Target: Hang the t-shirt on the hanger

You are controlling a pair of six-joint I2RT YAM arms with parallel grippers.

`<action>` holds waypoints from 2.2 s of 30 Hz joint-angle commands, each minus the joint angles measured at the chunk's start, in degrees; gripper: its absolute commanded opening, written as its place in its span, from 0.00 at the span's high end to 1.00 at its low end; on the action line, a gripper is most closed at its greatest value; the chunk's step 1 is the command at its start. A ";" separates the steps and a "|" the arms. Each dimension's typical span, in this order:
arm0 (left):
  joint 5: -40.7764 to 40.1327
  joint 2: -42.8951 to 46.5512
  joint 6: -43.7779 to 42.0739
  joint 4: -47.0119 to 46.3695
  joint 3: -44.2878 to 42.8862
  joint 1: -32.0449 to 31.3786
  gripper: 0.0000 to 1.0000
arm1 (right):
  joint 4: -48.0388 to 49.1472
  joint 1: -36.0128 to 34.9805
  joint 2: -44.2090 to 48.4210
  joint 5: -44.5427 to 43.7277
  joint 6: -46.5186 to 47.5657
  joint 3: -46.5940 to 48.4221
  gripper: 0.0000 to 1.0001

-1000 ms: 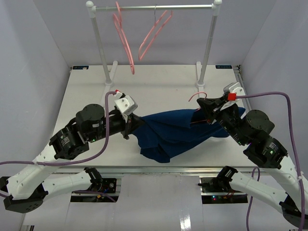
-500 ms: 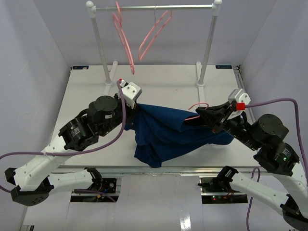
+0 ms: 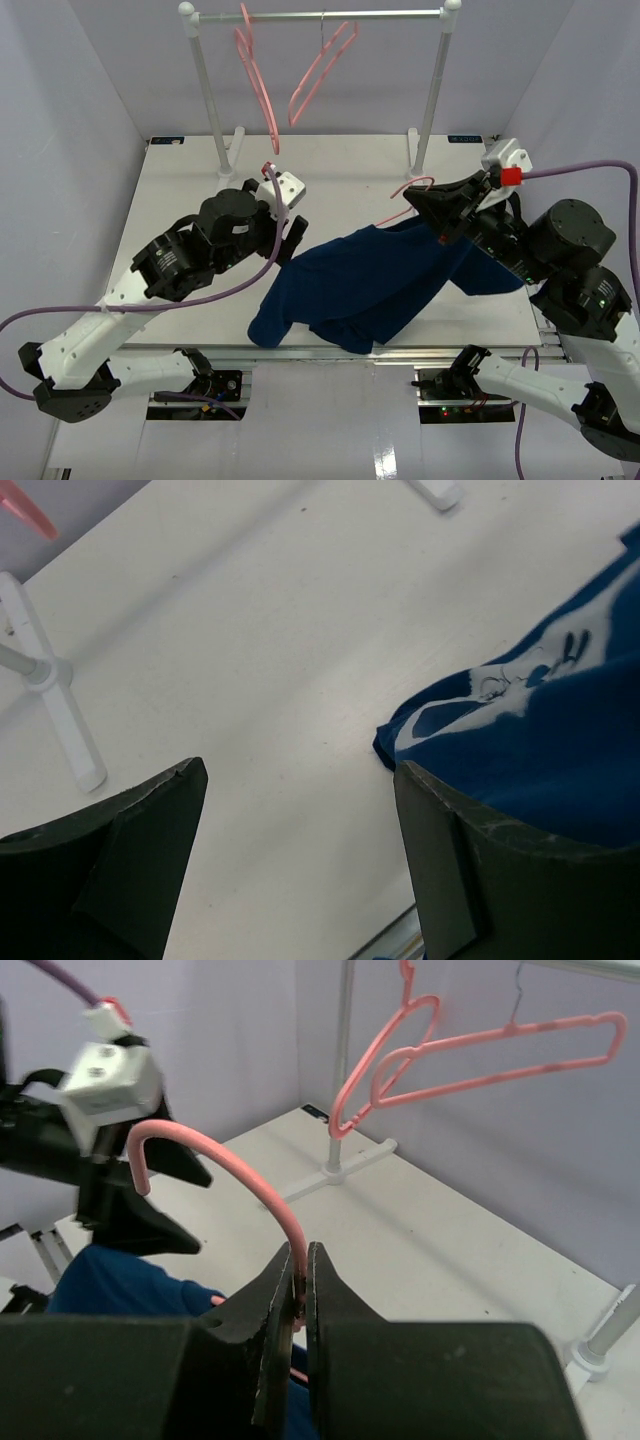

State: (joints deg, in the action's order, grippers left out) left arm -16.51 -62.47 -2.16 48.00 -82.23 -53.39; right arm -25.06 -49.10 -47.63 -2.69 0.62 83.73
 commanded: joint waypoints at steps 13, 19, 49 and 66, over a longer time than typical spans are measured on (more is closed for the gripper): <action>19.34 12.83 -2.81 -2.42 0.90 0.04 0.16 | 0.10 0.20 -10.59 -13.95 2.96 18.70 0.92; 15.62 12.82 -3.13 -5.02 5.19 0.04 0.18 | 0.36 0.16 -10.24 -13.18 2.21 17.93 0.92; 14.66 16.92 -5.93 -15.46 4.54 0.04 1.00 | -3.59 0.23 -2.42 -6.67 3.14 6.29 0.92; -3.13 14.13 -5.00 -6.98 4.55 0.04 0.49 | -6.94 0.17 -3.39 -2.84 4.16 12.72 0.92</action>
State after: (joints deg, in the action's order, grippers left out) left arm -14.89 -47.30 -7.84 38.46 -78.42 -53.45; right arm -34.55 -49.12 -51.41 -6.40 2.26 90.79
